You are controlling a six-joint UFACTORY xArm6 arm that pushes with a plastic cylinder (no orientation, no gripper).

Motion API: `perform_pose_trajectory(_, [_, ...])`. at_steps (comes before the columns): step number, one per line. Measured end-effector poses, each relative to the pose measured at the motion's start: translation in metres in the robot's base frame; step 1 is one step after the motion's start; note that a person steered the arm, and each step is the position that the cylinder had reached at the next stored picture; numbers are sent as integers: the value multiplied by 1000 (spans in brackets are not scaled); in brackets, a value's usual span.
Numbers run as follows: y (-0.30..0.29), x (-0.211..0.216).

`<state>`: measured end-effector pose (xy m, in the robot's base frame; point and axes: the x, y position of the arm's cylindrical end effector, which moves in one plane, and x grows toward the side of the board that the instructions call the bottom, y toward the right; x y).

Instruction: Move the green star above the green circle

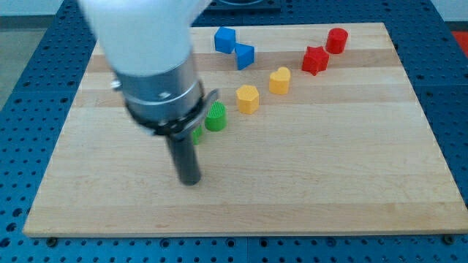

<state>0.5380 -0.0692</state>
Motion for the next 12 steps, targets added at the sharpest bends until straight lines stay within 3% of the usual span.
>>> perform_pose_trajectory(4, [-35, -95])
perform_pose_trajectory(5, [-43, -97])
perform_pose_trajectory(6, [-83, -77])
perform_pose_trajectory(7, [-123, -88])
perform_pose_trajectory(12, [-2, -194])
